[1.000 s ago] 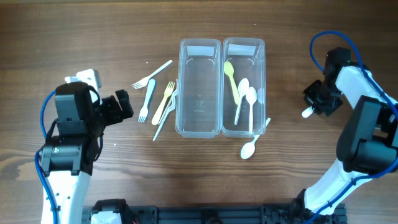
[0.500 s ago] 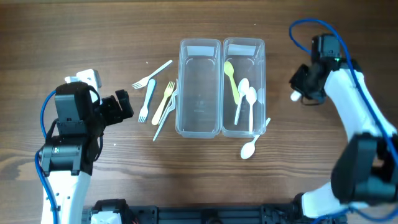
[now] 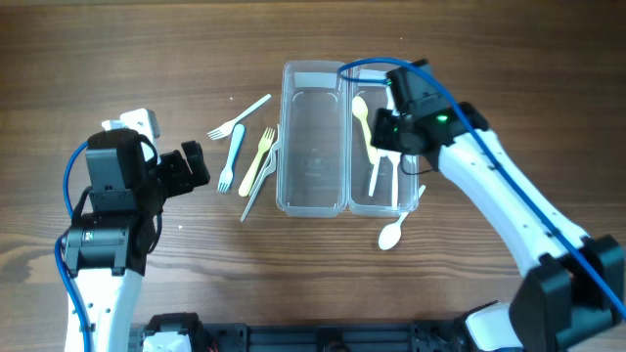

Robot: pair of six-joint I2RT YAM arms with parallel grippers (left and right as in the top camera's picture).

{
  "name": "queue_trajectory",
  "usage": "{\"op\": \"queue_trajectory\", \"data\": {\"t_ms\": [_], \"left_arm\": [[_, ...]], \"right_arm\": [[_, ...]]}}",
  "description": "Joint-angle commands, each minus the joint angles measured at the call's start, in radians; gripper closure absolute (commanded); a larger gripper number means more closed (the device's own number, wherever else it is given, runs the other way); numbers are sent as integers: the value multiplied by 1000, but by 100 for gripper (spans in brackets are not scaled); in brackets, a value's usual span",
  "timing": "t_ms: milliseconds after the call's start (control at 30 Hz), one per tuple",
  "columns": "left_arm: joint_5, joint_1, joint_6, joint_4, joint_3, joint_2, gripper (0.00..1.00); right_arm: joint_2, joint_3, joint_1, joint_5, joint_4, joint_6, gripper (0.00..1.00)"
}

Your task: Pack container

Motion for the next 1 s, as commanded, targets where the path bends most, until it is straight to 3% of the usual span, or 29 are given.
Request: {"op": "queue_trajectory", "data": {"t_ms": [0,167,367,567,967], "left_arm": [[-10,5,13,0,21,0,0],[42,4,12,-7,21,0,0],[134,4,12,-27,21,0,0],[134,4,12,-37,21,0,0],[134,5,12,-37,21,0,0]], "right_arm": [[34,0,8,36,3,-14,56],[-97,6,-28,35,-4,0,41],[-306,6,-243,48,-142,92,29],[-277,-51,-415,45,-293,131,29],[-222,-395,-420,-135,-182,145,40]]}}
